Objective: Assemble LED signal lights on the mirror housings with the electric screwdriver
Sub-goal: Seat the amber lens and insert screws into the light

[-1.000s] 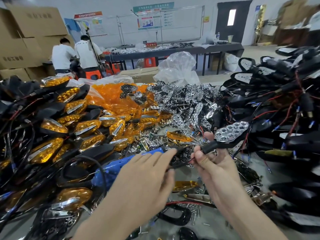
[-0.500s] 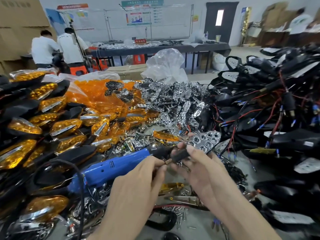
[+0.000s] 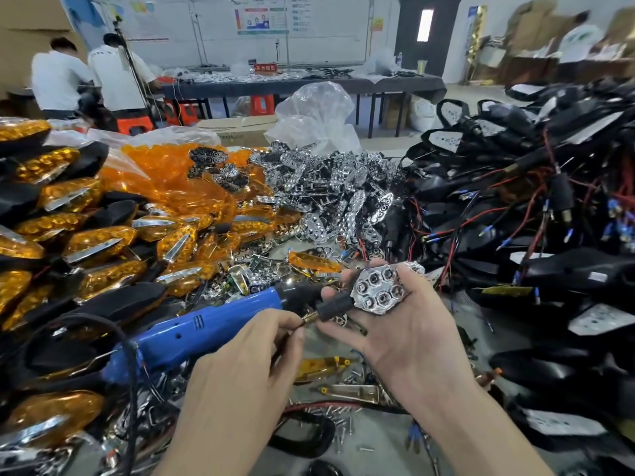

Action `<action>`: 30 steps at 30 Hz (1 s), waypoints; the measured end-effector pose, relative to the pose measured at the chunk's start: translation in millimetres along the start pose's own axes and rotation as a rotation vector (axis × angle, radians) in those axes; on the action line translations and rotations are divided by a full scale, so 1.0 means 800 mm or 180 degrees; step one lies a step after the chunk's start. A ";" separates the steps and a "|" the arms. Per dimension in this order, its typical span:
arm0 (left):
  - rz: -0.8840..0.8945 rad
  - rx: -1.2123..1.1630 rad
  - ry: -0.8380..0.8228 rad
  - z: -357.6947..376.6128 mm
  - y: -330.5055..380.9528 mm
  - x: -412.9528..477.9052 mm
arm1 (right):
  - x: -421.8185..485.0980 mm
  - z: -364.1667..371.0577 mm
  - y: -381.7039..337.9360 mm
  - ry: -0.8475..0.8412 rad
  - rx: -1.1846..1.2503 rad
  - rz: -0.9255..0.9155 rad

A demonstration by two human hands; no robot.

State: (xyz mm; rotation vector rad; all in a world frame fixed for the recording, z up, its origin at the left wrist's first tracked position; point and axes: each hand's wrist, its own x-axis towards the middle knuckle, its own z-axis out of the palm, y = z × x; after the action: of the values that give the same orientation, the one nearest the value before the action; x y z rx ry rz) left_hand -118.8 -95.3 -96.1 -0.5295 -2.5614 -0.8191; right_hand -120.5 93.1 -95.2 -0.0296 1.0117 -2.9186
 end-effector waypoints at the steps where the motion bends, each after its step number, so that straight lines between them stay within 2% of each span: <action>1: -0.0003 0.0000 0.0002 0.001 0.000 0.000 | 0.000 0.000 0.000 -0.0018 0.0016 -0.0001; 7: -0.0019 -0.0056 -0.0048 0.001 -0.001 -0.002 | -0.002 0.008 0.001 0.0103 -0.0167 -0.0027; 13: -0.0011 -0.0036 -0.0114 -0.002 0.000 -0.002 | -0.004 0.008 0.012 0.0263 -0.0771 -0.0458; 30: 0.0034 -0.0237 -0.0063 -0.005 0.003 -0.002 | -0.003 0.007 0.017 0.0149 -0.0734 -0.0649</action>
State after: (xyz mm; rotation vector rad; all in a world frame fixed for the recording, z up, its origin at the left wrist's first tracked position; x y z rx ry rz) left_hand -115.0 -95.8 -93.0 -0.5761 -2.5518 -0.9127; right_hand -117.4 78.9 -99.1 -0.0784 1.4283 -2.9731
